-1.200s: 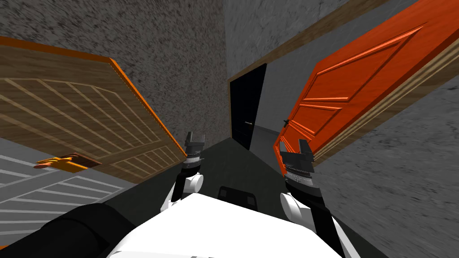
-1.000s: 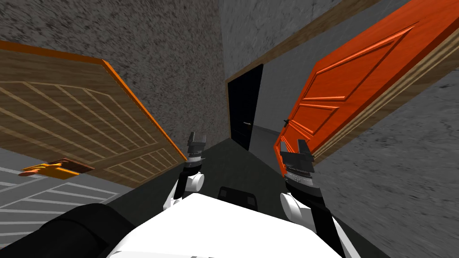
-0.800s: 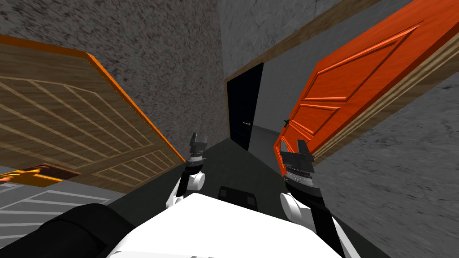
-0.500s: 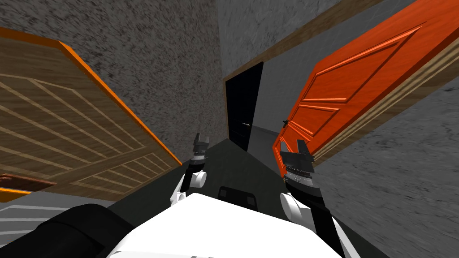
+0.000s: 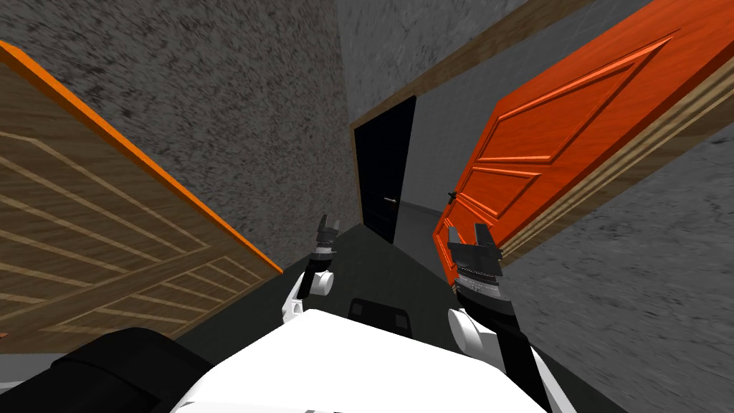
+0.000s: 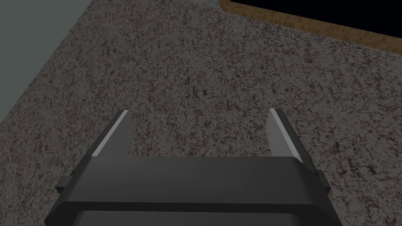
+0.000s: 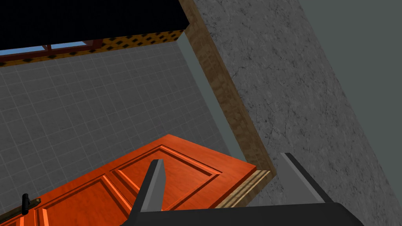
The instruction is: Push the door open
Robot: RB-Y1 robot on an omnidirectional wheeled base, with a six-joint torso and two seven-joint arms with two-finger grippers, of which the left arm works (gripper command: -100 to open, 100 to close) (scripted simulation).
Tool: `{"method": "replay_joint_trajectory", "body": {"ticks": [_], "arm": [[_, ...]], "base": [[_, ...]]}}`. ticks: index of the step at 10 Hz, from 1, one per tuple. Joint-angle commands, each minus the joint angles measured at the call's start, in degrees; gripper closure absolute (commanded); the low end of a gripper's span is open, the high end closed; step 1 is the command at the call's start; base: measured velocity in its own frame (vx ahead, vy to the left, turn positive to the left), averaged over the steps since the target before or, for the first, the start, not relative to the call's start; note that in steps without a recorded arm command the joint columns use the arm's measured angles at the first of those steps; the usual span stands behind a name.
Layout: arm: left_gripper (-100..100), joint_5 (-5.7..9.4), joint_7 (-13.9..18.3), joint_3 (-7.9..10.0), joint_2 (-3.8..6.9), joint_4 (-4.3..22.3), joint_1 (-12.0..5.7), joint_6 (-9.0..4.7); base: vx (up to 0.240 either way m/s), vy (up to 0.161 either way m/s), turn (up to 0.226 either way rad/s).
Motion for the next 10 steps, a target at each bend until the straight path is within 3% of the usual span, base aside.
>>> {"method": "replay_joint_trajectory", "body": {"ticks": [1, 10], "arm": [[-100, -0.35, 0.1, 0.03, 0.21, 1.89, -1.12, 0.16], [-100, -2.56, 0.58, -0.22, 0.87, 12.06, -7.24, 1.31]], "base": [[0.096, 0.023, -0.091], [0.095, 0.023, -0.08]]}}
